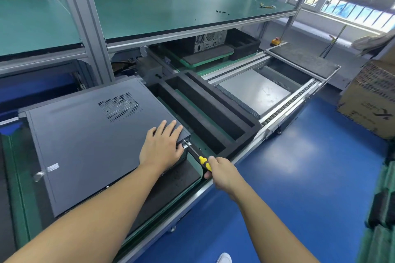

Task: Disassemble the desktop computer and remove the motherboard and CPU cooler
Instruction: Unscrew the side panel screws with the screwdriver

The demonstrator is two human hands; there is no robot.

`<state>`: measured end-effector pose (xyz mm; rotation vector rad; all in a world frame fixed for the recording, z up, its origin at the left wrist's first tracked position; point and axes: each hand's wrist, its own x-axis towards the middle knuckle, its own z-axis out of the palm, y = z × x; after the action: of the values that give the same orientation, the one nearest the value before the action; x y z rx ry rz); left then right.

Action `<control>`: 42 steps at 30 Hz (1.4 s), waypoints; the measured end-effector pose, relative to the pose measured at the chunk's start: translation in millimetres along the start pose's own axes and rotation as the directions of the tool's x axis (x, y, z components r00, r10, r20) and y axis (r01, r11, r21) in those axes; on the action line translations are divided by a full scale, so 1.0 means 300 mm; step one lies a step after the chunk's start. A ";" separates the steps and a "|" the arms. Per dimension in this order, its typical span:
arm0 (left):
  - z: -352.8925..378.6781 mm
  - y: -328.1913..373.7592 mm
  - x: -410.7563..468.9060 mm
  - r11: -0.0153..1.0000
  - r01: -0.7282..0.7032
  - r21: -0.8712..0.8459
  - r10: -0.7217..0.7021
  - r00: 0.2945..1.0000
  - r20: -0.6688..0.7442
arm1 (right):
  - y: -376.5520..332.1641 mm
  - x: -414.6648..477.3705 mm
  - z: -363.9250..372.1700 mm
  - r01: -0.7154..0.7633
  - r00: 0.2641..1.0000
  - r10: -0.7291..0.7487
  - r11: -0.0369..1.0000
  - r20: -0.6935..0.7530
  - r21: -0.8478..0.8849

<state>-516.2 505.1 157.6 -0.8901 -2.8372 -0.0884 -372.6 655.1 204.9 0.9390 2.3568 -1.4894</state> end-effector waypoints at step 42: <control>-0.060 0.098 -0.157 0.931 -0.261 -0.256 0.188 0.942 -0.279 | 0.031 0.009 -0.004 0.113 0.994 -0.108 0.979 -0.035 0.171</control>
<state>-458.7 500.9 167.2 -1.1663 -2.5045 -0.5591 -368.9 660.0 197.4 0.8817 2.3624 -1.7591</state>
